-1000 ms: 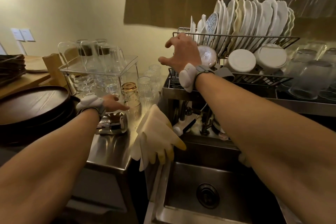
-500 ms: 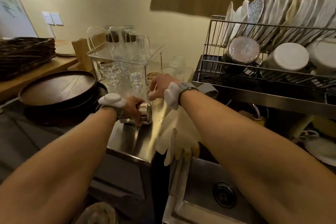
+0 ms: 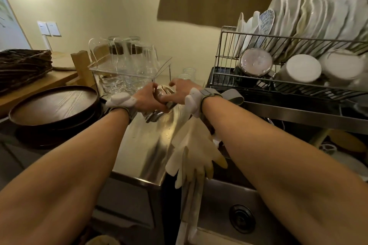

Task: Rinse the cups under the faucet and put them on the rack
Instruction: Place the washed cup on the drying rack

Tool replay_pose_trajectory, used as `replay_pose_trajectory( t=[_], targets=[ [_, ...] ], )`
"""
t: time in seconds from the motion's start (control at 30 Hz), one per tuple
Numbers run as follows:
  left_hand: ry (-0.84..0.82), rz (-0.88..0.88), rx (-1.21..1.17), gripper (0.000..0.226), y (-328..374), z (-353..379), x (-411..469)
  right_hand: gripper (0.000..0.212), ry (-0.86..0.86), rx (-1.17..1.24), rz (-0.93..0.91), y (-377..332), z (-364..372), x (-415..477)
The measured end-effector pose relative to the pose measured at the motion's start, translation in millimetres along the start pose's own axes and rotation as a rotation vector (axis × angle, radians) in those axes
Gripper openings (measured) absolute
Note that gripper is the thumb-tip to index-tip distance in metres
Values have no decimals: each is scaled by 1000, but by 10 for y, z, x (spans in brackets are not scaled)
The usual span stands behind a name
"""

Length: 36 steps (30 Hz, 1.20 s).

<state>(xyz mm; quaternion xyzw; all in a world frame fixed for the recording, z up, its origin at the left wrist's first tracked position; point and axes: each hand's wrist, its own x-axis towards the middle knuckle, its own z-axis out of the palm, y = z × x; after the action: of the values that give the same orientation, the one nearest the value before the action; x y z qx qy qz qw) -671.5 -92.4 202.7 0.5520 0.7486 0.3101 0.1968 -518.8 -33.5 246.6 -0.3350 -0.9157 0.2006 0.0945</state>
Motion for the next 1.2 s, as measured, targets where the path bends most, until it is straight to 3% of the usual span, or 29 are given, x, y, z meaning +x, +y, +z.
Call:
replay_pose_trajectory(
  t=[0.3,0.53,0.67,0.87,1.2],
  targets=[
    [96,242,-143,72,831,-132,148,70,245,148,0,88,-661,-218],
    [85,383,-243,67,1353,-238,233,67,518,59,-38,186,-1084,-312],
    [94,447,-175,73,1593,-157,282,71,612,-32,-14,278,-1212,-380],
    [131,499,-142,80,1740,-8,381,75,681,-102,89,471,-1282,-413],
    [-55,394,-139,91,1702,237,569,80,619,-274,208,692,-1205,-357]
  ],
)
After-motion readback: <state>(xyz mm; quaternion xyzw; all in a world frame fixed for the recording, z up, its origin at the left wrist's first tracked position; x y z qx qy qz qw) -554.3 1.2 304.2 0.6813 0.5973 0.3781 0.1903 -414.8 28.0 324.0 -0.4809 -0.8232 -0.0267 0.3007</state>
